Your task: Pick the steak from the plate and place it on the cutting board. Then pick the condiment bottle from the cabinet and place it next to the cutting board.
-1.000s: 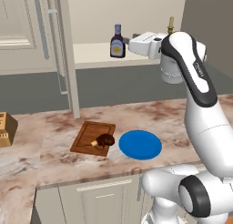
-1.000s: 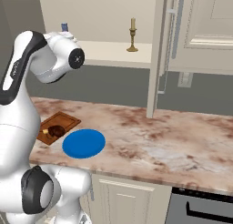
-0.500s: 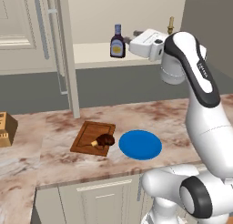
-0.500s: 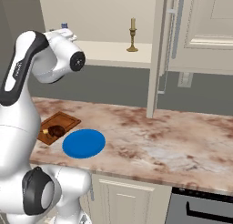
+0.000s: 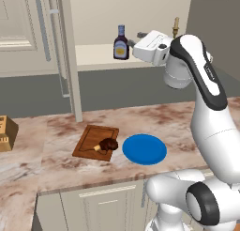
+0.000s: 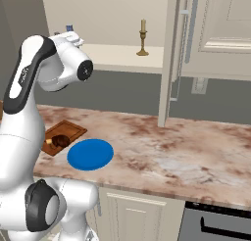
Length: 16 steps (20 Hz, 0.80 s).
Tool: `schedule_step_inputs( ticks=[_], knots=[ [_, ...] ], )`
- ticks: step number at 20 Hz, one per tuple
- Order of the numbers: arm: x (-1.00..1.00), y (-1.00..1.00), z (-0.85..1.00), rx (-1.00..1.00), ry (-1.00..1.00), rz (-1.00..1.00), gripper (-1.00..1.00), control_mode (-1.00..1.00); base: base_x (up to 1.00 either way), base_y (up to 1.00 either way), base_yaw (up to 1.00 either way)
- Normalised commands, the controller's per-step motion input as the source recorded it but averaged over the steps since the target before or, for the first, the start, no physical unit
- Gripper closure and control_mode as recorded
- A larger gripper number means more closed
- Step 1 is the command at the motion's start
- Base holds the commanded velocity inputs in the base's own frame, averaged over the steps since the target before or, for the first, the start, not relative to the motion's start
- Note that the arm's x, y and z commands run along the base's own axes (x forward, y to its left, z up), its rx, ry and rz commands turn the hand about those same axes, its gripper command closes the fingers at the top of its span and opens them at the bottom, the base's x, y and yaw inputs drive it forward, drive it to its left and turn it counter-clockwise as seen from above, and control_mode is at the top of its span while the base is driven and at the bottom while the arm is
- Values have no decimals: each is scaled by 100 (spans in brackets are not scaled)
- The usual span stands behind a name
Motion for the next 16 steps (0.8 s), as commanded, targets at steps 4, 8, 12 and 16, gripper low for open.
schedule_step_inputs(
  ticks=[4, 8, 12, 16],
  knots=[
    [16, -21, 0, 0, 2, 0, -100, -100, 0, 0, 0],
    [26, -23, 0, 0, 3, 0, -100, -100, 0, 0, 0],
    [36, -5, 0, 0, 2, 0, -100, -100, 0, 0, 0],
    [36, 0, -3, 0, 0, 0, -100, -100, 0, 0, 0]
  ],
)
